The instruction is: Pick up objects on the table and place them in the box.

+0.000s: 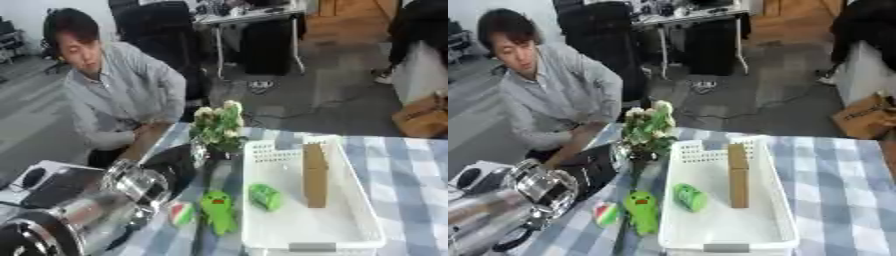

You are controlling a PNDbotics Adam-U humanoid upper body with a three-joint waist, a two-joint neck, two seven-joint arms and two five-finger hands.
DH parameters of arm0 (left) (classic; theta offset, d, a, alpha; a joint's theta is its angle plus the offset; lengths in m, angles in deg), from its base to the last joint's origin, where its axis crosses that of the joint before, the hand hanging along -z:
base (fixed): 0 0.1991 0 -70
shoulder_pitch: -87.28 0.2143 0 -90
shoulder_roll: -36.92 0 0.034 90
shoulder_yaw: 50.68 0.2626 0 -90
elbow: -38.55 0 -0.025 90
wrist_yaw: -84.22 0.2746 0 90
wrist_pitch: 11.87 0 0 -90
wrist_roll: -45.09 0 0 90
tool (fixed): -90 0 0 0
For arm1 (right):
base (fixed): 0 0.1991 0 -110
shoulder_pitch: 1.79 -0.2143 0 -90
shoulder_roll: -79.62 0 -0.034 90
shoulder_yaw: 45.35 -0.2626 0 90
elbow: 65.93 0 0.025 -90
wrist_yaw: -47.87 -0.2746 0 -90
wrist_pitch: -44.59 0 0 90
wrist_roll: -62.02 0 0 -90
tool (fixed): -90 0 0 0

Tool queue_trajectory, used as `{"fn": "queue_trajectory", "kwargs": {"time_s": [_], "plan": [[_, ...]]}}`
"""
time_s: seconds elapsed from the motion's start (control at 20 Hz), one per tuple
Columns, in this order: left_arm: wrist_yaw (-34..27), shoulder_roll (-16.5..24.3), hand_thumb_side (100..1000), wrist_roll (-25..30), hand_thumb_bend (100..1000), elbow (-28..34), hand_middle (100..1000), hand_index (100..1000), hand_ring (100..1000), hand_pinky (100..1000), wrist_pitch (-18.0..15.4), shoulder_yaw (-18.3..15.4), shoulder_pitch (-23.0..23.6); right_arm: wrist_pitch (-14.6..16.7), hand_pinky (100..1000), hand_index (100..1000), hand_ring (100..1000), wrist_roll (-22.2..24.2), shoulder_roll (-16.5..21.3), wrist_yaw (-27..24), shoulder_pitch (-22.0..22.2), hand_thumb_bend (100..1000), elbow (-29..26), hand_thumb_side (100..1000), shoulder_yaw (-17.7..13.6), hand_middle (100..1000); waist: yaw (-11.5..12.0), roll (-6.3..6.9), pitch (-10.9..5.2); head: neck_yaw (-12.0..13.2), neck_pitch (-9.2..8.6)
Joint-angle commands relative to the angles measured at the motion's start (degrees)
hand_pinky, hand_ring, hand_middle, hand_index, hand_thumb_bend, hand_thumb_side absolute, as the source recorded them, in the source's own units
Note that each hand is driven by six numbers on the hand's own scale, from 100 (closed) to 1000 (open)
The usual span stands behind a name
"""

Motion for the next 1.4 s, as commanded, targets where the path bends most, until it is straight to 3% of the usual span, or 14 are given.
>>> {"fn": "queue_trajectory", "kwargs": {"time_s": [0.05, 0.6, 1.05, 1.1, 1.25, 1.3, 1.35, 1.4], "plan": [[1.20, 1.64, 1000, -0.12, 646, 0.68, 1000, 1000, 1000, 1000, 1.17, -0.11, -0.60, 0.07, 784, 676, 758, 0.35, 0.69, 0.55, -1.10, 100, -0.86, 261, -0.45, 654, -0.04, 0.59, 0.65, 0.37, -0.78], [3.44, 1.67, 1000, 0.20, 721, 0.86, 1000, 1000, 1000, 1000, 1.91, -0.53, -0.44, 0.19, 785, 674, 757, 0.88, 0.45, 0.80, -1.28, 100, -0.86, 261, -0.38, 653, -0.18, 0.68, 1.39, 0.72, -1.08], [3.11, 1.35, 1000, -2.24, 571, 1.41, 1000, 1000, 1000, 1000, 2.50, -0.81, -0.16, 0.26, 785, 674, 757, 1.03, 0.43, 0.55, -1.49, 100, -0.86, 261, -0.33, 653, -0.40, 0.68, 1.54, 0.92, -1.78], [3.39, 1.42, 1000, -2.83, 514, 1.36, 842, 947, 923, 977, 2.91, -0.68, -0.16, 0.25, 785, 674, 757, 1.05, 0.42, 0.55, -1.50, 100, -0.86, 260, -0.32, 653, -0.41, 0.68, 1.58, 0.93, -1.71], [4.26, 1.38, 990, -4.24, 412, 1.26, 660, 829, 715, 822, 4.21, -0.63, -0.27, 0.26, 785, 674, 757, 1.10, 0.45, 0.52, -1.46, 100, -0.86, 260, -0.32, 653, -0.34, 0.68, 1.58, 1.01, -1.59], [4.38, 1.44, 965, -4.62, 373, 1.30, 578, 767, 623, 705, 4.60, -0.73, -0.31, 0.27, 785, 673, 757, 1.09, 0.47, 0.50, -1.46, 100, -0.86, 260, -0.33, 653, -0.33, 0.68, 1.55, 1.02, -1.67], [4.45, 1.45, 949, -4.94, 308, 1.36, 492, 704, 526, 482, 4.92, -0.80, -0.34, 0.28, 785, 673, 757, 1.09, 0.48, 0.48, -1.46, 100, -0.86, 268, -0.33, 653, -0.34, 0.68, 1.54, 1.03, -1.71], [4.53, 1.50, 925, -5.32, 324, 1.43, 478, 692, 511, 459, 5.25, -0.85, -0.36, 0.27, 784, 673, 757, 1.08, 0.50, 0.45, -1.47, 100, -0.86, 260, -0.33, 653, -0.34, 0.69, 1.52, 1.04, -1.70]]}}
